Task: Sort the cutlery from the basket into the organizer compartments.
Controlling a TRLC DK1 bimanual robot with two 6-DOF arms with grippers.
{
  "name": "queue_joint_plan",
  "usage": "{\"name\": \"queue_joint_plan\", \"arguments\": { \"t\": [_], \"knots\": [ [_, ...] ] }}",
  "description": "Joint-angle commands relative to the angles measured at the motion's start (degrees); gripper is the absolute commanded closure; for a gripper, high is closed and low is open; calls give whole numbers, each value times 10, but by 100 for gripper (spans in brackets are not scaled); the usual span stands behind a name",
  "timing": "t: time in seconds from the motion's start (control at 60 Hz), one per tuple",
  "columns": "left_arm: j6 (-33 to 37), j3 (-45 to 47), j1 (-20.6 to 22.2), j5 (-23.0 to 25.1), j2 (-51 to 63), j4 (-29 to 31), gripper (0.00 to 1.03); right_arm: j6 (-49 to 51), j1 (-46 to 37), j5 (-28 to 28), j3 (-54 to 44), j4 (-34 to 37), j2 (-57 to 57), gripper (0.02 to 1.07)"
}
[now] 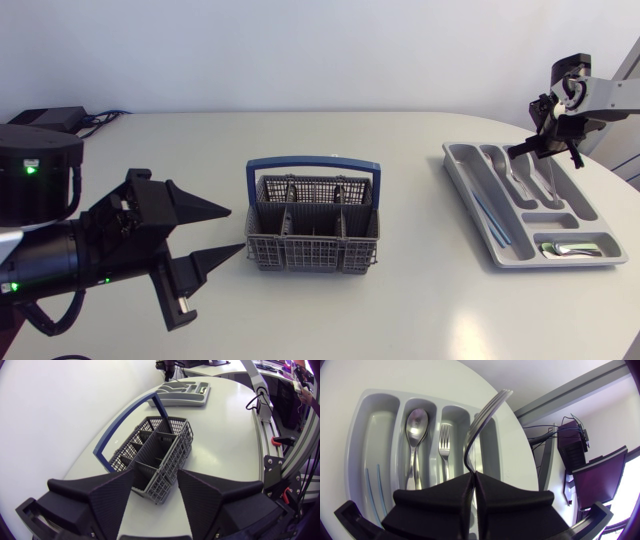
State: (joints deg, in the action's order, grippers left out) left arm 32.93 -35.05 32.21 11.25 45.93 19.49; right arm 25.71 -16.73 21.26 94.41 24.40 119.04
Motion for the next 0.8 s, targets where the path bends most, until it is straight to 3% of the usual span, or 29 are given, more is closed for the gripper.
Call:
{"name": "queue_joint_plan", "arguments": {
  "t": [0.0, 0.483, 0.783],
  "knots": [
    [-14, -17, 8, -8, 7, 3, 44, 3, -4, 4, 43, 16, 33, 101],
    [-15, -24, 17, -15, 2, 16, 44, -18, -3, -12, 125, 50, 131, 101],
    [-15, -30, 20, -19, -10, 33, 44, -37, -30, -97, 109, 7, 131, 101]
  ]
}}
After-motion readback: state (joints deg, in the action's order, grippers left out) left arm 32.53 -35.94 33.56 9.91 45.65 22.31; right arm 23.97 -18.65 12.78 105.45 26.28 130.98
